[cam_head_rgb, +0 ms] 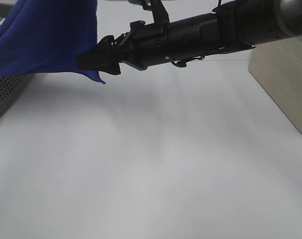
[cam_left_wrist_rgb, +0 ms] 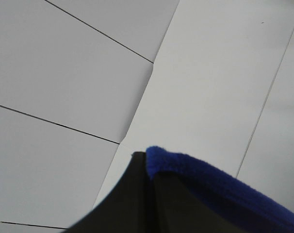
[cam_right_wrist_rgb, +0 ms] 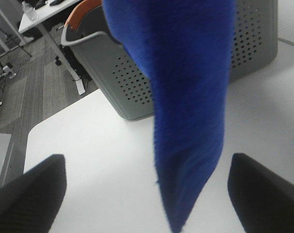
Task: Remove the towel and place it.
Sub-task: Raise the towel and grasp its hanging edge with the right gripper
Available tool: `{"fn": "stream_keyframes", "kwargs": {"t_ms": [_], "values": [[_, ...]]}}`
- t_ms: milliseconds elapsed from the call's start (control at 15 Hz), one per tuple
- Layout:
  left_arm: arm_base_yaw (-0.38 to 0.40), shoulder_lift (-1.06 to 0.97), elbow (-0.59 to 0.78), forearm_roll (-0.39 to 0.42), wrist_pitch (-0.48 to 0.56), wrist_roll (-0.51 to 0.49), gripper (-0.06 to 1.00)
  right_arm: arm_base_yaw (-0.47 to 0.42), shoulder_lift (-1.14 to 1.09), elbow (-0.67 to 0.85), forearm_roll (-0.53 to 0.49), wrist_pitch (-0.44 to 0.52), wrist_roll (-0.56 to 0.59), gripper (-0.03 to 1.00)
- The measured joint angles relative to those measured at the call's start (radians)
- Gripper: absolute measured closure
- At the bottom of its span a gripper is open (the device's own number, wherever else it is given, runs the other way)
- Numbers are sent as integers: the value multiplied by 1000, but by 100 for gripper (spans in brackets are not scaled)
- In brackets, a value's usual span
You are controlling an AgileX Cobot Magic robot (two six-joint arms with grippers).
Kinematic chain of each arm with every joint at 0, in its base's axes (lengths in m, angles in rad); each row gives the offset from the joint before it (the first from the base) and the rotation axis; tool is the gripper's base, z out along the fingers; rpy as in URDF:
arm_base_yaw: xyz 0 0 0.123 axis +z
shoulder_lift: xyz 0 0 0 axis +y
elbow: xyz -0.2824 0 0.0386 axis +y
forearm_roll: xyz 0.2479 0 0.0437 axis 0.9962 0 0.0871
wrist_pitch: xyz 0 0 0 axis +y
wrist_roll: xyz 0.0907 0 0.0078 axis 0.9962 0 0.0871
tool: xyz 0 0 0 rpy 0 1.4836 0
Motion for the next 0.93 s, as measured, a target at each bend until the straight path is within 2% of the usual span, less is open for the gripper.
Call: {"fn": "stream_keyframes", "kwargs": {"t_ms": [267, 600, 933], "values": [[0, 18, 0, -1, -5, 0, 94, 23, 41, -35, 43, -33, -1, 10], [0, 23, 0, -4, -24, 0, 94, 50, 91, -47, 45, -122, 7, 10], [0, 23, 0, -10, -24, 0, 94, 58, 143, -105, 48, -148, 119, 10]]}}
